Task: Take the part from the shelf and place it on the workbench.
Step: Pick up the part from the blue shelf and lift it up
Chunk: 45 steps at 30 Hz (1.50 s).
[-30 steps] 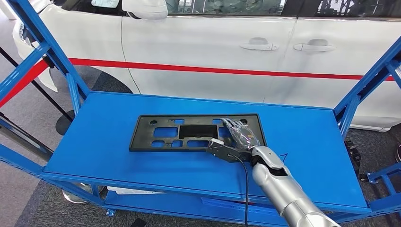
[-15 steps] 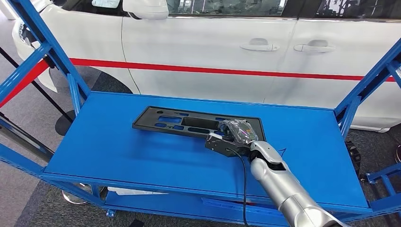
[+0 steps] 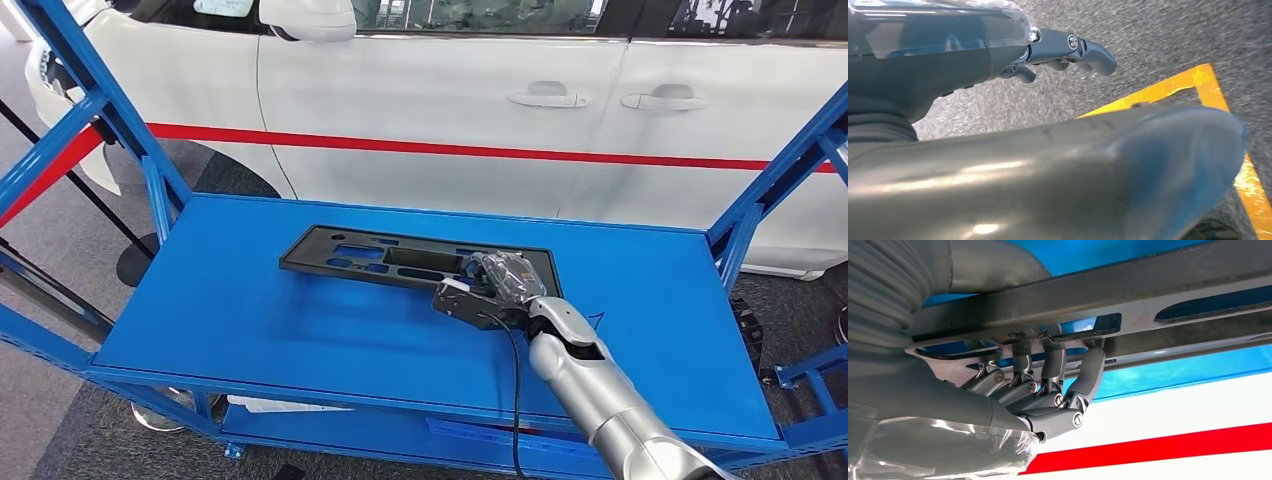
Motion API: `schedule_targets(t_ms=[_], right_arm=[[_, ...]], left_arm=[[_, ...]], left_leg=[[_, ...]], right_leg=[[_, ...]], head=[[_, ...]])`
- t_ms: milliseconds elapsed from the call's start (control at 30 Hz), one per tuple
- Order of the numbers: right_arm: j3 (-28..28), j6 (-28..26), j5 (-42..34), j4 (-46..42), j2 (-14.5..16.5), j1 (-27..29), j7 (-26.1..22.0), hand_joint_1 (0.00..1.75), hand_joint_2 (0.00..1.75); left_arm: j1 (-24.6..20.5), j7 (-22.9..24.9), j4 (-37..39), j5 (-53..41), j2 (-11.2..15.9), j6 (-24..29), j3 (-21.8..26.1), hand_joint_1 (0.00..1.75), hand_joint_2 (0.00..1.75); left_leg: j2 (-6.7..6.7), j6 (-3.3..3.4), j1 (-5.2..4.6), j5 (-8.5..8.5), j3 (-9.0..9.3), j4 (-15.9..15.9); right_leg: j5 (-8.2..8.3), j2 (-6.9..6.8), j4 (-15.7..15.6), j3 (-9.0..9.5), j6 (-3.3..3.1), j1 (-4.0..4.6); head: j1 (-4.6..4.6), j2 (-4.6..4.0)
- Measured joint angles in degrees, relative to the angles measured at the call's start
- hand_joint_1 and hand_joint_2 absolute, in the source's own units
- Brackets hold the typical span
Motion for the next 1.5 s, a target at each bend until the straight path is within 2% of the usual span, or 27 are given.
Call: schedule_targets(t_ms=[233, 767, 1167, 1500], right_arm=[[0.0, 0.0, -1.4, -0.4, -0.8, -0.3, -2.9, 1.75, 1.75], [-0.1, -3.7, -4.9, -3.2, -1.3, -3.9, -9.2, 1.75, 1.75], [0.2, -5.1, -6.0, -2.4, -1.4, -4.7, -10.3, 1.75, 1.75], [1.0, -5.8, -6.0, -1.4, -1.4, -4.6, -9.8, 1.75, 1.75]], left_arm=[[0.1, -4.9, 0.0, 1.1, 0.6, 0.3, 1.2, 0.0, 0.0], [1.6, -6.4, 0.0, 3.2, 1.0, 0.4, 3.4, 0.0, 0.0], [2.1, -7.1, 0.0, 3.6, 1.1, 1.1, 4.4, 0.0, 0.0], [2.1, -13.5, 0.0, 3.1, 1.0, 3.4, 4.4, 0.0, 0.0]], left_leg=[[0.0, 0.0, 0.0, 0.0, -0.01, 0.0], [-0.01, 0.01, 0.0, 0.0, -0.19, 0.0], [-0.01, 0.01, 0.0, 0.0, -0.26, 0.0], [-0.01, 0.01, 0.0, 0.0, -0.27, 0.0]], right_leg=[[-0.01, 0.02, 0.0, 0.0, 0.02, 0.0], [-0.02, -0.01, 0.0, -0.19, 0.02, -0.01], [-0.03, -0.01, 0.0, -0.21, 0.03, -0.02], [-0.03, -0.01, 0.0, -0.24, 0.03, -0.02]], head=[[0.0, 0.0], [0.0, 0.0], [0.0, 0.0], [0.0, 0.0]])
